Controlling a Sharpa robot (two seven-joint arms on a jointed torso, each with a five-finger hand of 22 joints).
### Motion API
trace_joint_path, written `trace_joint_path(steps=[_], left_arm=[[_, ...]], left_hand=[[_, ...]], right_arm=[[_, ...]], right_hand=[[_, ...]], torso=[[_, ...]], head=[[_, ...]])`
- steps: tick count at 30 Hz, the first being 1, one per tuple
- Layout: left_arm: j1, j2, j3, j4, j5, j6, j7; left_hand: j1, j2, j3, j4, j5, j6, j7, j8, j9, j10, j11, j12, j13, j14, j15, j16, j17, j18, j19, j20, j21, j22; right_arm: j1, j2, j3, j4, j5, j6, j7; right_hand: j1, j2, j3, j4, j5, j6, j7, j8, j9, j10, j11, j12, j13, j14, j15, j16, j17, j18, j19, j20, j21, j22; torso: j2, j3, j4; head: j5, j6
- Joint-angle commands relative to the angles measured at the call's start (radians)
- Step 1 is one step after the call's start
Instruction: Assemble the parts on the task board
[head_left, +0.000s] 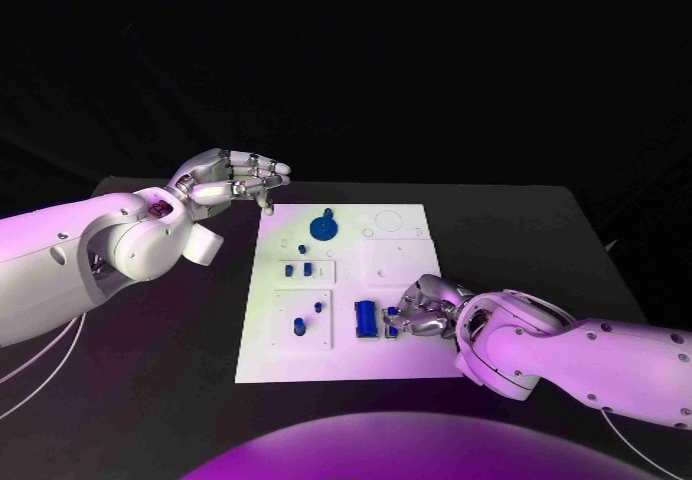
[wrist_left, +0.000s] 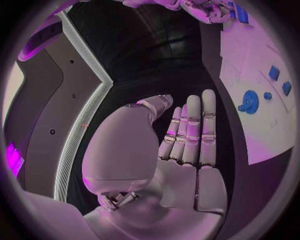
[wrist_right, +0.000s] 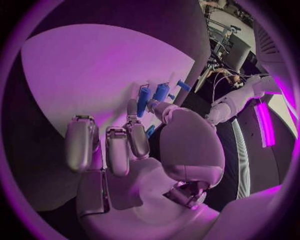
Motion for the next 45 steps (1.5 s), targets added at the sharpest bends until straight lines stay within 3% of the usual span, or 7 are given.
trace_joint_path(steps=[1,10,27,33,40,41,45], left_arm=[[0.0,0.002,0.001,0.002,-0.001,0.015,0.004],[0.0,0.002,0.001,0.002,-0.001,0.014,0.004],[0.0,0.0,0.001,0.002,-0.001,0.013,0.004],[0.0,0.0,0.001,0.001,0.0,0.01,0.008],[-0.001,0.002,0.001,-0.003,0.021,-0.016,0.034],[-0.001,0.003,0.0,-0.005,0.028,-0.023,0.04],[-0.007,0.007,0.0,-0.011,0.056,-0.052,0.061]], left_hand=[[0.001,0.006,0.005,0.001,0.006,-0.007,0.014,0.007,-0.001,-0.008,0.001,0.004,-0.001,-0.005,0.002,0.0,0.001,0.015,-0.007,0.003,0.004,0.001],[0.001,0.006,0.005,0.0,0.006,-0.007,0.014,0.007,-0.001,-0.009,0.001,0.004,-0.002,-0.005,0.002,0.0,0.001,0.015,-0.008,0.003,0.005,0.001],[0.001,0.006,0.005,0.0,0.006,-0.007,0.014,0.007,-0.001,-0.009,0.001,0.004,-0.002,-0.005,0.002,0.0,0.001,0.015,-0.008,0.003,0.005,0.001],[0.001,0.005,0.006,0.0,0.006,-0.009,0.015,0.007,-0.002,-0.009,0.001,0.004,-0.002,-0.005,0.002,0.0,0.001,0.015,-0.008,0.003,0.006,0.002],[-0.003,0.005,0.005,0.002,0.005,-0.01,0.015,0.007,-0.003,-0.009,0.001,0.005,-0.002,-0.005,0.003,0.0,0.001,0.014,-0.009,0.003,0.006,0.002],[-0.006,0.004,0.004,0.004,0.005,-0.011,0.015,0.007,-0.003,-0.009,0.001,0.006,-0.002,-0.007,0.004,-0.001,0.001,0.014,-0.011,0.004,0.005,0.002],[-0.017,-0.001,0.003,0.011,0.001,-0.012,0.016,0.011,-0.004,-0.01,0.004,0.011,-0.003,-0.062,0.011,-0.035,-0.014,0.013,-0.051,0.01,-0.023,-0.01]], right_arm=[[-0.001,0.001,0.0,0.0,0.0,0.008,0.008],[-0.001,0.0,0.0,-0.001,-0.001,0.011,0.013],[-0.001,-0.017,0.0,0.007,-0.01,0.012,0.031],[0.004,-0.052,0.0,0.016,0.054,-0.048,0.169],[0.048,-0.072,0.003,-0.03,0.306,-0.159,0.47],[0.056,-0.068,0.003,-0.048,0.366,-0.161,0.526],[0.086,-0.05,0.004,-0.117,0.56,-0.136,0.675]], right_hand=[[-0.011,-0.005,-0.004,0.008,-0.004,0.002,0.007,-0.007,-0.001,0.005,-0.001,0.003,0.08,0.086,-0.002,0.003,0.156,0.004,0.021,-0.004,0.0,0.187],[-0.039,-0.037,-0.074,0.03,-0.01,0.004,0.008,-0.009,0.003,0.003,0.001,-0.001,0.079,0.085,-0.001,0.001,0.152,0.005,0.019,-0.003,-0.007,0.185],[0.016,-0.03,-0.103,0.001,-0.006,0.003,0.006,-0.012,0.007,0.002,-0.001,-0.001,0.079,0.085,-0.002,0.0,0.151,0.005,0.018,-0.004,-0.009,0.185],[0.039,-0.032,-0.116,-0.013,-0.006,-0.012,0.011,-0.023,0.004,-0.005,0.003,-0.015,0.07,0.083,0.0,-0.004,0.142,0.009,0.011,-0.004,-0.032,0.179],[0.085,-0.017,-0.139,-0.024,-0.004,-0.072,0.04,-0.063,-0.003,-0.078,0.027,-0.129,-0.009,0.058,0.02,-0.053,0.047,0.039,-0.046,0.013,-0.219,0.13],[0.107,-0.014,-0.125,-0.03,0.123,-0.087,0.047,-0.074,-0.005,-0.121,0.033,-0.197,-0.057,0.044,0.025,-0.081,-0.002,0.054,-0.078,0.017,-0.315,0.104],[0.154,-0.005,-0.118,-0.06,0.116,-0.142,0.075,-0.098,-0.001,-0.334,0.059,-0.506,-0.289,-0.051,0.049,-0.249,-0.244,0.111,-0.231,0.042,-0.731,-0.03]], torso=[[0.0,0.0,-0.0002],[0.0,0.0,0.0002],[-0.001,0.0003,0.0001],[-0.001,0.0007,-0.0011],[-0.011,-0.0034,-0.0055],[-0.014,-0.0053,-0.0078],[-0.029,-0.0122,-0.0154]], head=[[0.003,0.0],[0.004,0.0],[0.005,0.0],[0.007,0.0],[0.003,0.004],[0.002,0.008],[0.0,0.036]])
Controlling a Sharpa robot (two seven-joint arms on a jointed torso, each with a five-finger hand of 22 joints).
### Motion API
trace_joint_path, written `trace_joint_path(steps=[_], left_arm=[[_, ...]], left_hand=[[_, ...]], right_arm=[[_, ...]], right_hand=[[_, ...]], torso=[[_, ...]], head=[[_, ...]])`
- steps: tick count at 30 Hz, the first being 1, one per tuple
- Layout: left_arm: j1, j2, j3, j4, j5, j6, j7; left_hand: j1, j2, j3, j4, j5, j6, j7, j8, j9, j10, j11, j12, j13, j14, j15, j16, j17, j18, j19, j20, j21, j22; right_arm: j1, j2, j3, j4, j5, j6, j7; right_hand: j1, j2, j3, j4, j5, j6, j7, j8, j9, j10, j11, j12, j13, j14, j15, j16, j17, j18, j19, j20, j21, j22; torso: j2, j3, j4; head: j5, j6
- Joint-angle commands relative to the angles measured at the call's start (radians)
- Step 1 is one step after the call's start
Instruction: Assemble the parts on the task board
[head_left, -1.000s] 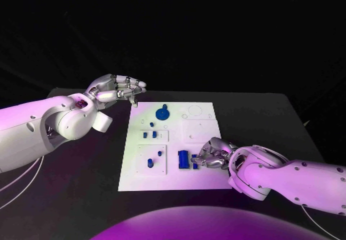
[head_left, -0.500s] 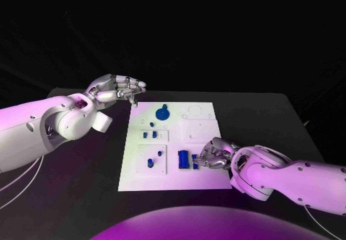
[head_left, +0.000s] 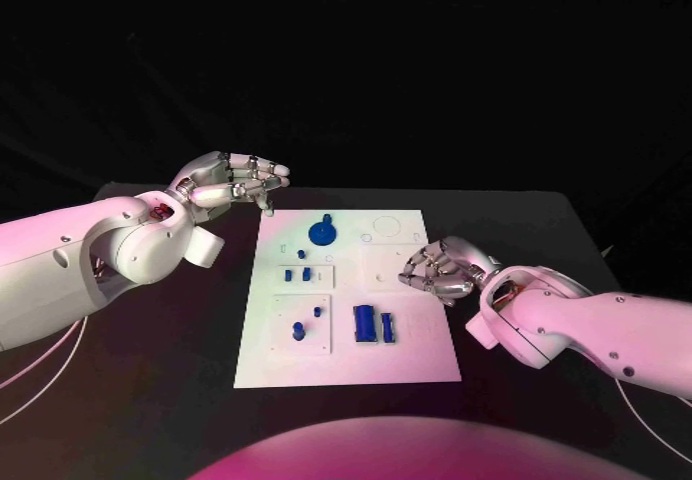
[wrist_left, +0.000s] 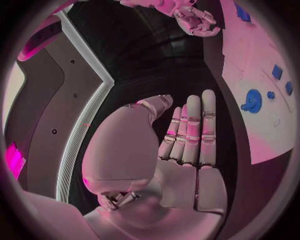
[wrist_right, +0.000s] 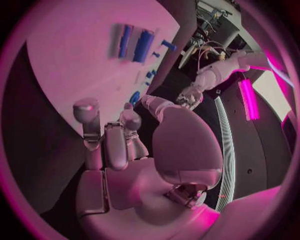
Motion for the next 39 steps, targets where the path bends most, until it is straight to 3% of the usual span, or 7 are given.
trace_joint_path(steps=[1,18,19,25,26,28,39], left_arm=[[-0.005,0.007,0.0,-0.006,0.052,-0.047,0.054],[-0.063,0.144,0.006,-0.165,0.231,-0.268,0.193],[-0.06,0.137,0.004,-0.155,0.162,-0.178,0.133],[-0.066,0.14,0.005,-0.137,0.168,-0.22,0.139],[-0.068,0.141,0.006,-0.131,0.17,-0.235,0.141],[-0.074,0.144,0.007,-0.112,0.175,-0.278,0.147],[-0.12,0.165,0.015,0.025,0.216,-0.588,0.192]], left_hand=[[-0.015,-0.004,-0.001,0.011,-0.001,-0.009,0.02,0.01,-0.002,-0.007,0.002,0.009,-0.002,-0.06,0.008,-0.047,-0.022,0.012,-0.045,0.008,-0.037,-0.019],[-0.043,-0.012,-0.014,0.055,-0.01,-0.045,-0.001,0.02,-0.021,0.096,0.05,-0.317,-0.031,-0.221,0.106,-0.766,-0.236,-0.001,-0.187,0.119,-0.663,-0.415],[-0.448,0.191,-0.534,-0.113,-0.261,-0.802,-0.203,-0.275,-0.245,-0.815,-0.161,-0.507,-0.092,-0.958,-0.081,-1.097,-0.363,-0.17,-0.908,-0.17,-0.889,-0.55],[-0.625,0.191,-0.534,-0.113,-0.261,-0.802,-0.203,-0.275,-0.245,-0.815,-0.161,-0.507,-0.092,-0.958,-0.081,-1.097,-0.363,-0.17,-0.908,-0.17,-0.889,-0.55],[-0.657,0.191,-0.534,-0.113,-0.261,-0.802,-0.203,-0.275,-0.245,-0.815,-0.161,-0.507,-0.092,-0.958,-0.081,-1.097,-0.363,-0.17,-0.908,-0.17,-0.889,-0.55],[-1.403,0.191,-0.534,-0.113,-0.261,-0.802,-0.203,-0.275,-0.245,-0.815,-0.161,-0.507,-0.092,-0.958,-0.081,-1.097,-0.363,-0.17,-0.908,-0.17,-0.889,-0.55],[-1.403,0.191,-0.534,-0.113,-0.261,-0.802,-0.203,-0.275,-0.245,-0.815,-0.161,-0.507,-0.092,-0.958,-0.081,-1.097,-0.363,-0.17,-0.908,-0.17,-0.889,-0.55]], right_arm=[[0.018,0.016,0.001,-0.047,0.32,-0.012,0.301],[0.073,0.222,0.029,-0.519,0.686,0.182,0.591],[0.074,0.214,0.028,-0.502,0.587,0.099,0.5],[0.062,0.209,0.044,-0.459,0.626,0.06,0.519],[0.059,0.207,0.049,-0.445,0.639,0.048,0.525],[0.047,0.202,0.066,-0.402,0.678,0.008,0.544],[-0.009,0.178,0.145,-0.19,0.871,-0.186,0.638]], right_hand=[[0.026,0.004,0.01,-0.017,-0.002,-0.036,0.016,-0.016,-0.001,-0.152,0.016,-0.211,-0.158,-0.07,0.013,-0.123,-0.165,0.041,-0.104,0.014,-0.27,-0.061],[0.086,0.014,0.106,-0.102,-0.08,-0.05,0.101,-0.139,-0.229,-0.255,0.13,-0.735,-0.905,-0.482,0.154,-0.997,-0.822,0.044,-0.397,0.161,-0.645,-0.566],[-0.294,0.206,-0.464,-0.169,-0.293,-0.883,-0.116,-0.37,-0.671,-1.222,-0.034,-0.958,-1.13,-1.455,0.033,-1.354,-1.171,-0.136,-1.304,-0.067,-0.706,-1.307],[-0.445,0.206,-0.464,-0.169,-0.293,-0.883,-0.116,-0.37,-0.671,-1.222,-0.034,-0.958,-1.13,-1.455,0.033,-1.354,-1.171,-0.136,-1.304,-0.067,-0.706,-1.307],[-1.163,0.206,-0.464,-0.169,-0.293,-0.883,-0.116,-0.37,-0.671,-1.222,-0.034,-0.958,-1.13,-1.455,0.033,-1.354,-1.171,-0.136,-1.304,-0.067,-0.706,-1.307],[-1.163,0.206,-0.464,-0.169,-0.293,-0.883,-0.116,-0.37,-0.671,-1.222,-0.034,-0.958,-1.13,-1.455,0.033,-1.354,-1.171,-0.136,-1.304,-0.067,-0.706,-1.307],[-1.163,0.206,-0.464,-0.169,-0.293,-0.883,-0.116,-0.37,-0.671,-1.222,-0.034,-0.958,-1.13,-1.455,0.033,-1.354,-1.171,-0.136,-1.304,-0.067,-0.706,-1.307]], torso=[[-0.019,-0.0084,-0.0105],[-0.055,0.0109,-0.0028],[-0.048,0.0035,-0.0069],[-0.052,0.013,-0.0026],[-0.054,0.0161,-0.0012],[-0.058,0.0258,0.0032],[-0.067,0.0469,0.0128]], head=[[-0.002,0.028],[-0.015,0.196],[-0.015,0.163],[-0.008,0.185],[-0.005,0.192],[0.002,0.213],[0.019,0.26]])
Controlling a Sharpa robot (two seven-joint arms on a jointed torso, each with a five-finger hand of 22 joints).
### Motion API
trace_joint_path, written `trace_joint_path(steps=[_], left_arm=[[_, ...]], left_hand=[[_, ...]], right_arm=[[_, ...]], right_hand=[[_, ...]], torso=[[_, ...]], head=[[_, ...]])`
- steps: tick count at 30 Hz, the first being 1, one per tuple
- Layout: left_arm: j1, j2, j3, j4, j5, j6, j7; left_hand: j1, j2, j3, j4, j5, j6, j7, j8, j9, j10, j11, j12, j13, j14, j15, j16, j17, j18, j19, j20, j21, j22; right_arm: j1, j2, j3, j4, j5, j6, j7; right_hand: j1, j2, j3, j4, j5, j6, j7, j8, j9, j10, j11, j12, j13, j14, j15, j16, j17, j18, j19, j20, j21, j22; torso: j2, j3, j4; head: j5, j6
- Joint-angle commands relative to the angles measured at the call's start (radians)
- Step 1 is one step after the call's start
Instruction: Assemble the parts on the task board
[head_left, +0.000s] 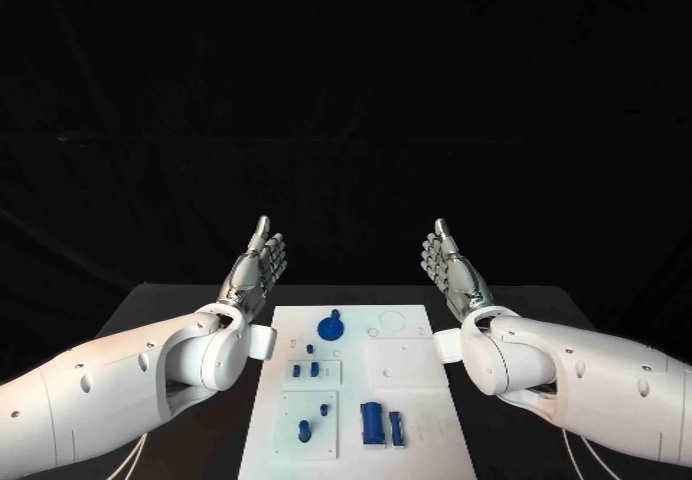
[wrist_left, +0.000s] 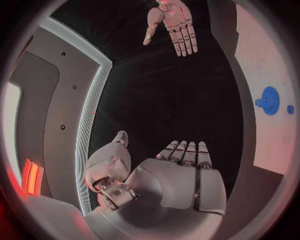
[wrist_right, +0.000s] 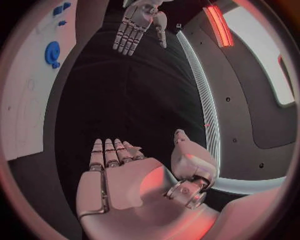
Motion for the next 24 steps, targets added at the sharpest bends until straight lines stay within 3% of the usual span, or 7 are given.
trace_joint_path(steps=[1,5,9,24], left_arm=[[-0.009,0.007,0.002,0.033,0.031,-0.2,0.046],[-0.02,0.012,0.005,0.066,0.041,-0.275,0.057],[-0.025,0.014,0.005,0.08,0.045,-0.307,0.062],[-0.026,0.014,0.006,0.082,0.046,-0.312,0.062]], left_hand=[[-0.176,0.008,-0.024,-0.004,-0.012,-0.035,-0.005,-0.015,-0.009,-0.04,-0.008,-0.011,-0.004,-0.033,-0.006,-0.016,-0.005,-0.021,-0.033,-0.012,-0.011,-0.005],[-0.176,0.008,-0.024,-0.004,-0.012,-0.035,-0.005,-0.015,-0.009,-0.04,-0.008,-0.011,-0.004,-0.033,-0.006,-0.016,-0.005,-0.021,-0.033,-0.012,-0.011,-0.005],[-0.176,0.008,-0.024,-0.004,-0.012,-0.035,-0.005,-0.015,-0.009,-0.04,-0.008,-0.011,-0.004,-0.033,-0.006,-0.016,-0.005,-0.021,-0.033,-0.012,-0.011,-0.005],[-0.176,0.008,-0.024,-0.004,-0.012,-0.035,-0.005,-0.015,-0.009,-0.04,-0.008,-0.011,-0.004,-0.033,-0.006,-0.016,-0.005,-0.021,-0.033,-0.012,-0.011,-0.005]], right_arm=[[-0.007,-0.005,0.008,0.027,0.105,-0.11,0.071],[-0.01,-0.006,0.011,0.037,0.114,-0.119,0.076],[-0.01,-0.006,0.011,0.037,0.114,-0.119,0.076],[-0.01,-0.006,0.011,0.037,0.114,-0.119,0.076]], right_hand=[[-0.12,0.008,-0.026,0.0,-0.013,-0.038,-0.006,-0.013,-0.018,-0.041,-0.007,-0.013,-0.009,-0.042,-0.005,-0.015,-0.015,-0.014,-0.04,-0.007,-0.009,-0.03],[-0.12,0.008,-0.026,0.0,-0.013,-0.038,-0.006,-0.013,-0.018,-0.041,-0.007,-0.013,-0.009,-0.042,-0.005,-0.015,-0.015,-0.014,-0.04,-0.007,-0.009,-0.03],[-0.12,0.008,-0.026,0.0,-0.013,-0.038,-0.006,-0.013,-0.018,-0.041,-0.007,-0.013,-0.009,-0.042,-0.005,-0.015,-0.015,-0.014,-0.04,-0.007,-0.009,-0.03],[-0.12,0.008,-0.026,0.0,-0.013,-0.038,-0.006,-0.013,-0.018,-0.041,-0.007,-0.013,-0.009,-0.042,-0.005,-0.015,-0.015,-0.014,-0.04,-0.007,-0.009,-0.03]], torso=[[-0.002,0.0054,0.0024],[-0.002,0.0054,0.0024],[-0.002,0.0054,0.0024],[-0.002,0.0054,0.0024]], head=[[0.001,0.005],[0.001,0.005],[0.001,0.005],[0.001,0.005]])
